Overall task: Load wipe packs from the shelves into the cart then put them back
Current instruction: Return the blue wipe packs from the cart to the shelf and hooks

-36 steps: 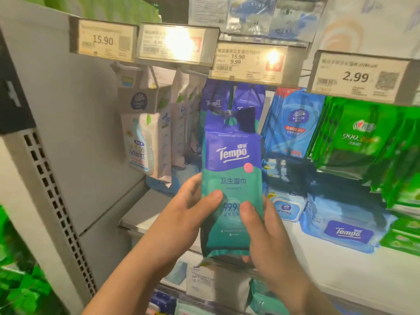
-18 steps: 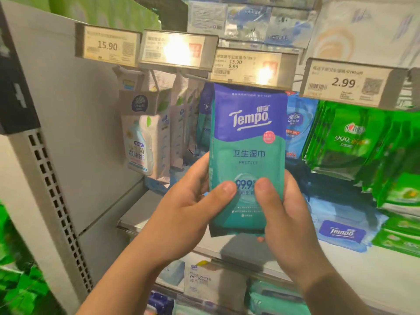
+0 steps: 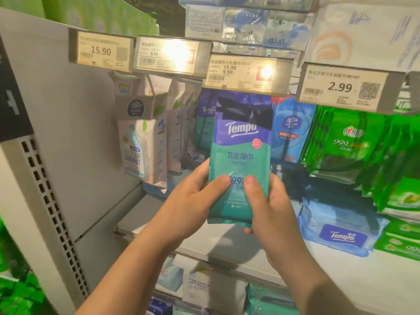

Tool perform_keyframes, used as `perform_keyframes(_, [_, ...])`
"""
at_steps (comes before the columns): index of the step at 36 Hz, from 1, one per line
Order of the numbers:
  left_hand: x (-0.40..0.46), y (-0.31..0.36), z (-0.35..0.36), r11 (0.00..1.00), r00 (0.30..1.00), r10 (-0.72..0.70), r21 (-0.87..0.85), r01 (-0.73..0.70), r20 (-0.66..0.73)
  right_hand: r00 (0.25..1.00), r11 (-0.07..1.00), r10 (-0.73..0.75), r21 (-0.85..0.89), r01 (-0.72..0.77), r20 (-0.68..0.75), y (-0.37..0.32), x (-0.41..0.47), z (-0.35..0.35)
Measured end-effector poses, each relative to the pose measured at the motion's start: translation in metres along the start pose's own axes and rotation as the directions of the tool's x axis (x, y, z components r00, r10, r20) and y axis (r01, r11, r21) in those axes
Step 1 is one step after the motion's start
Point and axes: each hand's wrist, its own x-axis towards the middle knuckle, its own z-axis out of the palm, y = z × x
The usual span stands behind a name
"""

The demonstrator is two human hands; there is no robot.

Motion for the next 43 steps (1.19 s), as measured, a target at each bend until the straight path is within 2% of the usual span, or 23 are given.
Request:
perform_keyframes(9, [-0.002, -0.043, -0.008, 0.990, 0.982, -0.104, 0.082, 0.118, -0.158, 0.995, 0.998, 0.056, -0.010, -0.056, 0.082, 0.026, 0.004, 0.002])
perform_keyframes(15, [0.009, -0.055, -0.006, 0.983, 0.967, -0.119, 0.107, 0.146, -0.223, 0.995, 0.997, 0.071, 0.015, -0.072, 0.073, 0.039, 0.016, 0.004])
perform_keyframes(28, [0.067, -0.074, -0.015, 0.976, 0.965, -0.149, 0.124, 0.178, -0.214, 0.992, 0.995, 0.070, 0.084, -0.062, -0.103, 0.061, 0.069, 0.019])
perform_keyframes(35, [0.106, -0.084, -0.028, 0.939, 0.958, -0.169, 0.258, 0.229, -0.233, 0.973, 0.977, 0.168, 0.157, -0.143, -0.160, 0.068, 0.100, 0.036])
perform_keyframes(40, [0.124, -0.087, -0.031, 0.924, 0.964, -0.131, 0.323, 0.204, -0.233, 0.959, 0.948, 0.222, 0.269, -0.170, -0.178, 0.072, 0.121, 0.050])
perform_keyframes(43, [0.135, -0.090, -0.032, 0.869, 0.967, -0.177, 0.432, 0.241, -0.182, 0.957, 0.937, 0.220, 0.313, -0.154, -0.188, 0.074, 0.129, 0.056])
